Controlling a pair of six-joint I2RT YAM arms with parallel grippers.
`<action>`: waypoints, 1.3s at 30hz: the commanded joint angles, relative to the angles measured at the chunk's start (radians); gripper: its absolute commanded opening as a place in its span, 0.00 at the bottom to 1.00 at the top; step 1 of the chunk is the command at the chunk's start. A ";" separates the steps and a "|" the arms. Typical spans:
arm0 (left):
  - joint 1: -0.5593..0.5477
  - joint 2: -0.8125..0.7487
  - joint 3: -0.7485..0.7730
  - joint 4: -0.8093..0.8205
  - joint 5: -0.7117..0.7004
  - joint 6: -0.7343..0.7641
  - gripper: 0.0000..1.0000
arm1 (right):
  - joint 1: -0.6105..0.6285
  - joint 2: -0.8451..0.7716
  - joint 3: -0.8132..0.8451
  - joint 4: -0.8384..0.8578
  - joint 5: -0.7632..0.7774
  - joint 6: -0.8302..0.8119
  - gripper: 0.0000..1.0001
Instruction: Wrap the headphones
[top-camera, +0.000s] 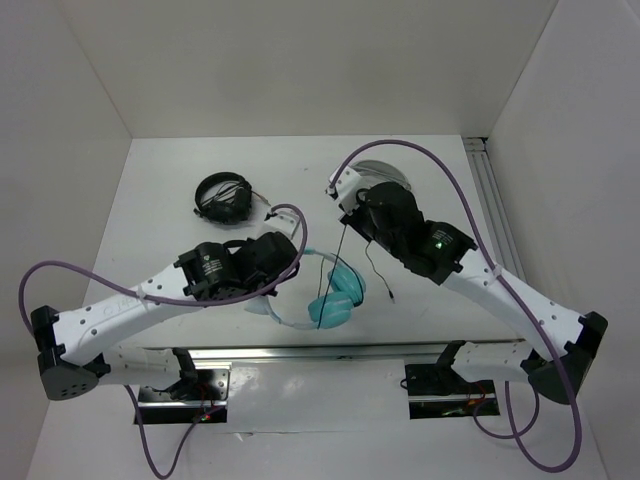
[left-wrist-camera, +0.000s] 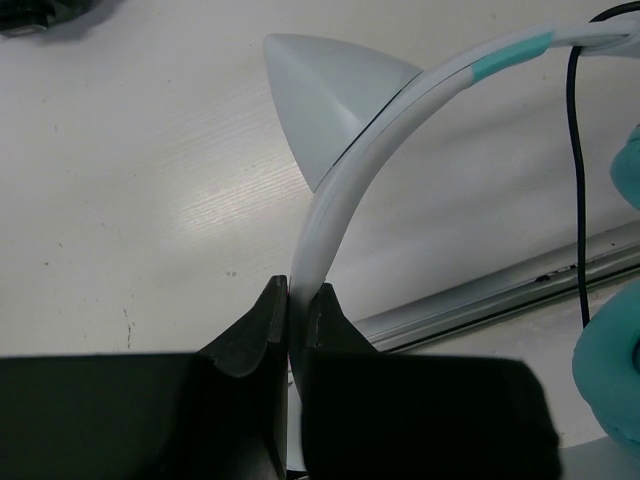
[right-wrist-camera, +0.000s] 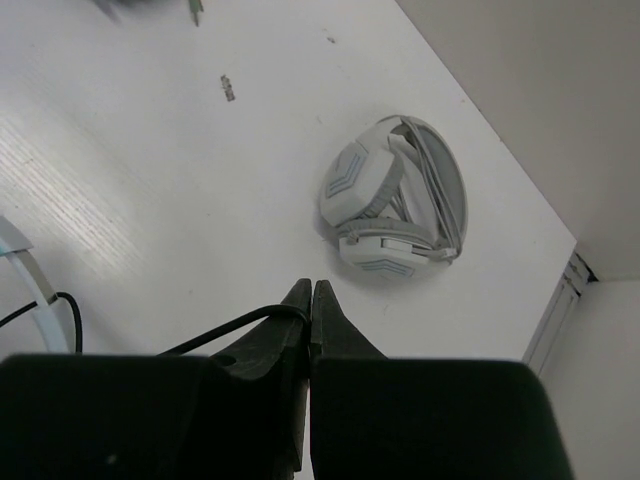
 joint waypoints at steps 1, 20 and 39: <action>-0.029 -0.048 0.034 -0.126 0.110 0.092 0.00 | -0.041 -0.023 0.014 0.168 -0.031 -0.010 0.00; -0.029 -0.167 0.251 -0.069 0.187 0.094 0.00 | -0.059 0.008 -0.248 0.485 -0.597 0.208 0.00; -0.029 -0.148 0.394 -0.031 0.158 -0.006 0.00 | -0.087 0.017 -0.436 0.799 -0.674 0.355 0.41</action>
